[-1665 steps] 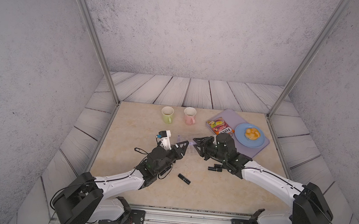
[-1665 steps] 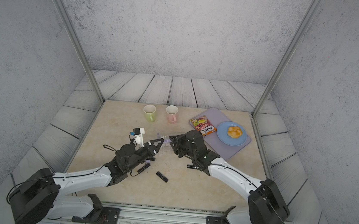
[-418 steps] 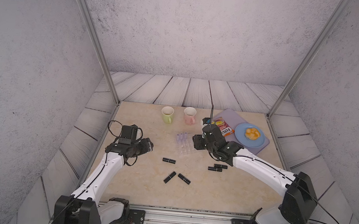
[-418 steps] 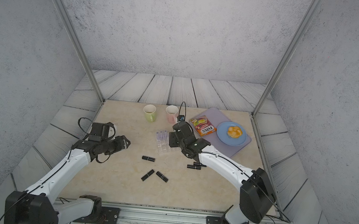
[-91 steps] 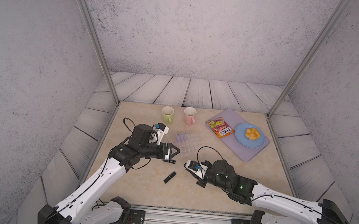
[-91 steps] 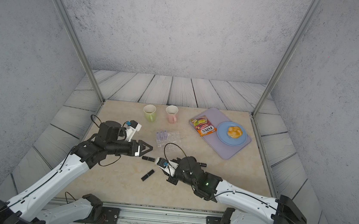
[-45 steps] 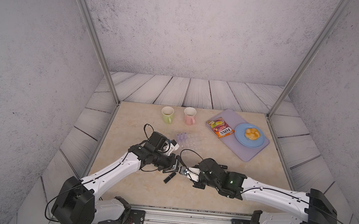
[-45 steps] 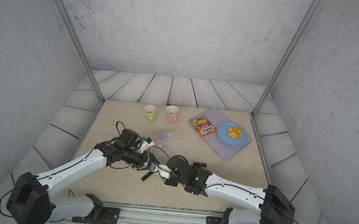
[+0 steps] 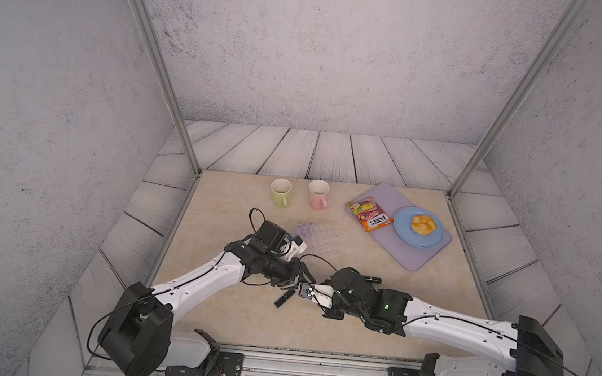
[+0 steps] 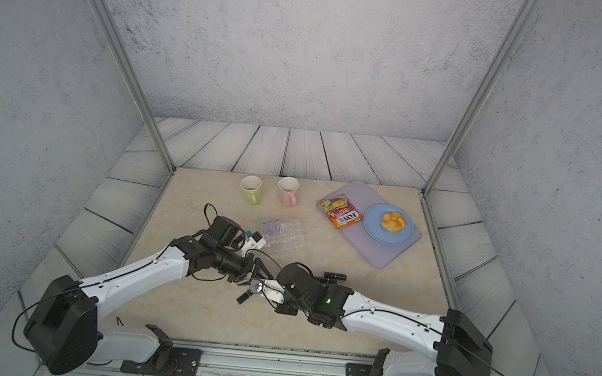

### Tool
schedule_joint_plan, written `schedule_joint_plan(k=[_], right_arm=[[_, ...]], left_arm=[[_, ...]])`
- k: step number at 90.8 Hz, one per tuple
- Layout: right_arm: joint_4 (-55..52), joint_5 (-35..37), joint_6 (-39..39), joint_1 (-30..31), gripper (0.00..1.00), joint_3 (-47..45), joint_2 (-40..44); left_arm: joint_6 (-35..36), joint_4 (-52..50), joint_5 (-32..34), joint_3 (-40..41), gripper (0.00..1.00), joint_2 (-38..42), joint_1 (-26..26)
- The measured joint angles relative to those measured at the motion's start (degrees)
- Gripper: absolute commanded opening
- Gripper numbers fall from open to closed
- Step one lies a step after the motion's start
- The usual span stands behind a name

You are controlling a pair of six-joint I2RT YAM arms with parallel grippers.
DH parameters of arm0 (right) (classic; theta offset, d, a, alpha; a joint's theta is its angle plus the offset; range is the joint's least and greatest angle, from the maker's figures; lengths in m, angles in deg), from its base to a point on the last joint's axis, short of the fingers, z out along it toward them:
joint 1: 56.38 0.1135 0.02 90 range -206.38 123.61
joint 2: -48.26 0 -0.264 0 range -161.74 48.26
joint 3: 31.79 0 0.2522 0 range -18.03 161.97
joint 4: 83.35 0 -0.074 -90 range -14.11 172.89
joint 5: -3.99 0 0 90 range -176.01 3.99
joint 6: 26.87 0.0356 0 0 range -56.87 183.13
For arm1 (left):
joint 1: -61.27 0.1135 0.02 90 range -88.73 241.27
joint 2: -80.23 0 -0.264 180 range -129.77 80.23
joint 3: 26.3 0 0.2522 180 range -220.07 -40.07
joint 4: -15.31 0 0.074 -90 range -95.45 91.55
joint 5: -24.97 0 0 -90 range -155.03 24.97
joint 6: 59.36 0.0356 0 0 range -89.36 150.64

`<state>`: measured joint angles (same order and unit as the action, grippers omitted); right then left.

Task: Arrange the lipsticks in the organizer
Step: Pick up the lipstick at the center of the board.

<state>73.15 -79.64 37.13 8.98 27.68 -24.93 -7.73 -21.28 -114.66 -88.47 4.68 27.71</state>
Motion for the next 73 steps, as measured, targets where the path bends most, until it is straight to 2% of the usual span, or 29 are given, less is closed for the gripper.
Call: schedule_joint_plan(k=[5,20,47,61,69,73], right_arm=[[-0.1,0.3,0.0,0.0,0.00,0.1,-0.3],[-0.2,0.9,0.1,0.0,0.00,0.5,-0.6],[-0.7,0.8,0.9,0.0,0.00,0.6,-0.6],[-1.0,0.7,1.0,0.0,0.00,1.0,-0.6],[-1.2,0.7,1.3,0.0,0.00,1.1,-0.6],[-1.6,0.8,1.6,0.0,0.03,1.4,-0.6]], left_arm=[[0.0,-0.1,-0.2,0.0,0.44,0.0,0.0],[0.4,1.8,-1.2,1.3,0.32,0.6,0.0],[0.1,4.7,-2.6,4.0,0.23,1.8,0.0],[0.0,5.8,-2.7,4.3,0.22,1.9,0.1],[-0.2,6.4,-2.7,4.3,0.14,1.9,0.1],[-0.3,6.6,-2.7,4.3,0.08,1.9,0.1]])
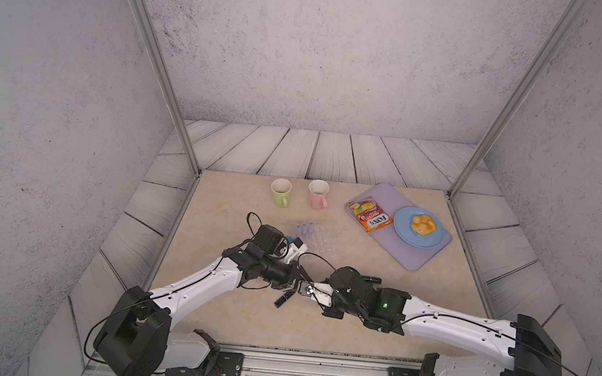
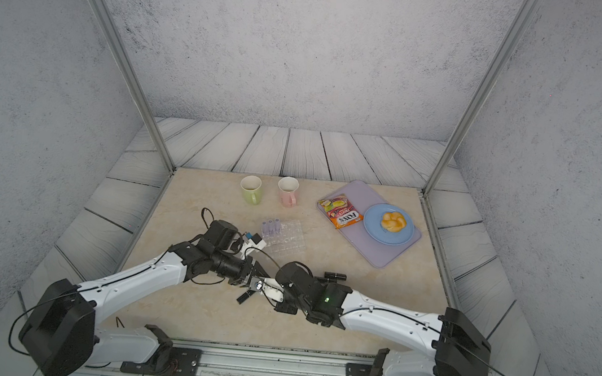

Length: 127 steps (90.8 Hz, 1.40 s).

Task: Arrange the lipsticks in the organizer
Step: Pick up the lipstick at the center of the board.

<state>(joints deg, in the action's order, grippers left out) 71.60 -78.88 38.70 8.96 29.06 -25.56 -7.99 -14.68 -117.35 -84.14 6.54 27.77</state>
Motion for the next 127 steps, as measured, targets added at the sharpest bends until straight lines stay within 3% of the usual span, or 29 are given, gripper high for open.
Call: schedule_joint_plan(k=[9,24,35,59,66,79,88,95,105,127], right_arm=[[-0.4,0.3,1.0,0.0,0.23,0.2,0.0],[2.0,1.0,4.1,0.0,0.46,0.2,0.1],[4.3,1.7,6.2,-0.4,0.54,0.2,1.1],[5.6,2.5,13.9,-4.4,0.59,0.2,4.5],[5.2,2.8,21.9,-8.6,0.57,0.2,6.9],[2.3,-1.4,47.0,-23.8,0.53,1.0,9.4],[2.7,-7.6,65.2,-31.3,0.63,0.0,9.4],[7.1,-12.7,76.5,-32.4,0.71,-3.0,9.4],[12.4,-19.2,88.6,-32.2,0.72,-5.2,7.7],[21.5,-24.7,101.3,-31.4,0.63,-5.1,4.3]], left_arm=[[-0.2,0.2,0.0,0.0,0.00,0.0,0.0],[-0.4,0.2,0.0,0.0,0.00,0.0,1.0],[-0.5,0.2,-0.3,0.0,0.00,0.0,4.0],[-1.5,2.0,-0.7,0.0,0.00,0.0,11.4],[-4.0,6.2,-0.4,1.0,0.00,0.0,13.8],[-9.6,16.6,2.3,5.0,0.00,0.9,15.4],[-12.2,22.8,3.8,6.5,0.00,2.1,15.1],[-13.7,27.5,4.7,7.4,0.00,3.1,14.8],[-15.9,33.4,6.0,8.8,0.00,4.1,13.5],[-17.7,39.5,9.7,9.7,0.00,4.2,6.5]])
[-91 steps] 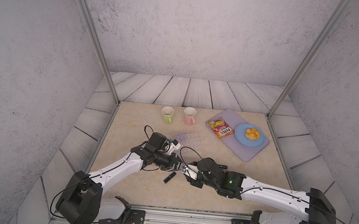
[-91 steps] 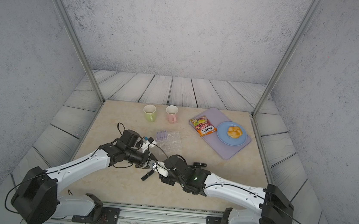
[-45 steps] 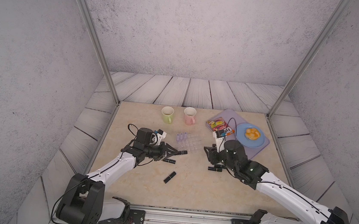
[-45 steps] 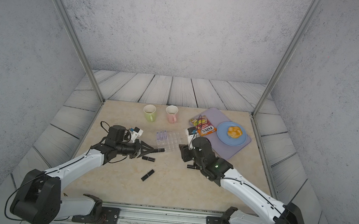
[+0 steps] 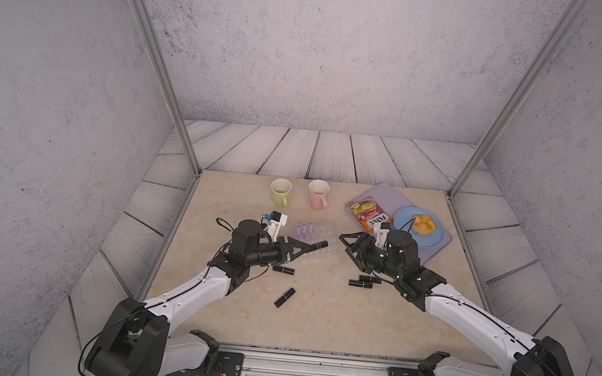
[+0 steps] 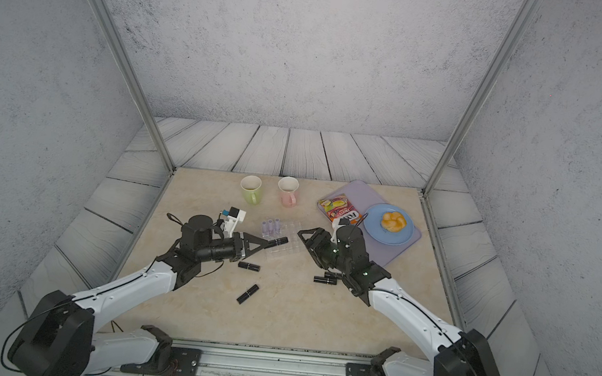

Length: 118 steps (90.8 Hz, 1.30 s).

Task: Arrange the lipsticks in the organizer
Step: Pick up the lipstick at the center of the board.

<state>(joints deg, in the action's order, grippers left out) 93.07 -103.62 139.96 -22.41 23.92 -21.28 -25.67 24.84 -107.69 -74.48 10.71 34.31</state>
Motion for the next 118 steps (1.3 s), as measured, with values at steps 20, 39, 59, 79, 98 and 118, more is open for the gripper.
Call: schedule_joint_plan(k=[20,39,59,79,98,118], right_arm=[[3.6,-0.5,6.1,3.1,0.58,0.1,-4.2],[6.6,-0.4,9.3,4.2,0.41,0.8,-6.2],[7.3,0.4,13.8,4.2,0.32,0.8,-6.2],[6.2,2.1,16.7,4.2,0.31,0.8,-6.1],[5.9,3.2,18.8,4.2,0.32,0.9,-6.5],[5.3,4.0,20.5,4.3,0.30,2.6,-8.7]], left_arm=[[-0.2,2.5,1.7,0.0,0.00,-0.1,-2.1],[-0.1,2.7,2.4,0.0,0.00,-0.6,-3.6],[-0.1,3.5,3.5,-0.2,0.00,-1.5,-4.0],[-0.1,4.2,3.9,-0.6,0.00,-3.0,-4.1],[0.0,3.9,4.1,-0.6,0.00,-3.0,-4.2],[0.5,3.7,4.3,-0.7,0.00,-3.0,-4.4]])
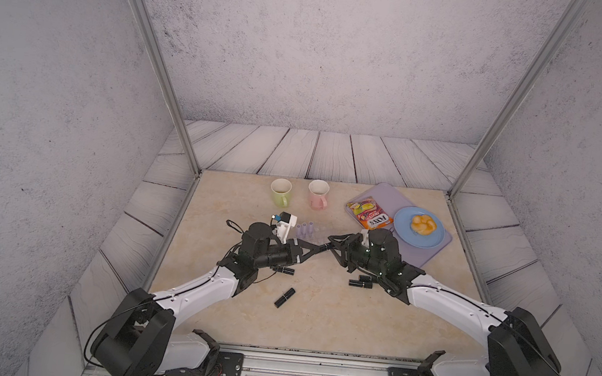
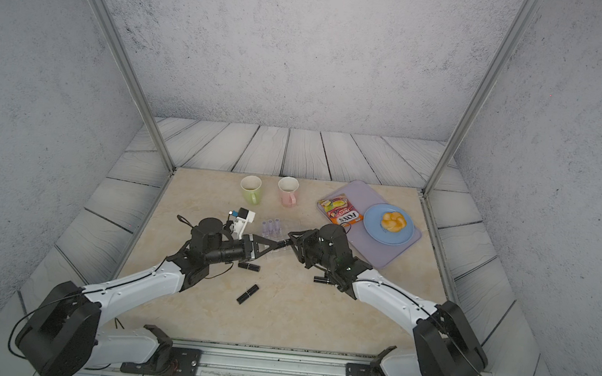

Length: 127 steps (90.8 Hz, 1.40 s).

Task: Arrange the lipsticks in the organizer
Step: Pick up the lipstick at the center of the board, then place the lipstick in the storage box.

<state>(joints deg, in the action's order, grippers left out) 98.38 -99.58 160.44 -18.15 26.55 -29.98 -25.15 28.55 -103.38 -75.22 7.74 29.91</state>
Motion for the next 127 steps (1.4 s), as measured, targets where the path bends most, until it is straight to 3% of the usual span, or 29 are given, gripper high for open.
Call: schedule_joint_plan(k=[11,28,35,47,61,75,86,103,127], right_arm=[[-0.6,0.7,1.1,0.1,0.20,0.0,-0.1],[-1.4,2.2,1.2,0.2,0.08,0.2,-0.1],[-2.3,3.6,-0.7,0.2,0.06,0.9,-0.2],[-5.0,8.3,-10.4,-0.2,0.03,5.4,-2.0],[-9.6,18.5,-33.6,0.3,0.02,14.6,-6.0],[-9.3,28.0,-57.1,3.8,0.00,21.8,-12.3],[-9.1,30.5,-68.9,5.2,0.00,26.2,-18.5],[-6.4,33.4,-77.5,5.2,0.00,27.1,-25.0],[-4.1,34.3,-79.4,5.1,0.00,30.7,-31.6]], left_arm=[[0.0,-0.2,0.0,0.0,0.01,0.0,0.0],[0.7,-3.7,0.4,-1.1,0.59,-0.1,-0.3],[1.8,-9.7,1.5,-3.5,0.69,0.4,0.2],[5.3,-25.3,3.2,-9.6,0.71,3.3,5.8],[11.4,-41.1,10.7,-13.5,0.71,8.3,16.5],[16.3,-49.6,15.4,-13.1,0.70,8.6,21.0],[18.0,-51.7,15.6,-11.9,0.70,7.0,23.1],[19.9,-52.5,14.8,-10.7,0.69,5.8,25.7],[21.1,-52.5,12.1,-10.3,0.67,4.5,28.4]])
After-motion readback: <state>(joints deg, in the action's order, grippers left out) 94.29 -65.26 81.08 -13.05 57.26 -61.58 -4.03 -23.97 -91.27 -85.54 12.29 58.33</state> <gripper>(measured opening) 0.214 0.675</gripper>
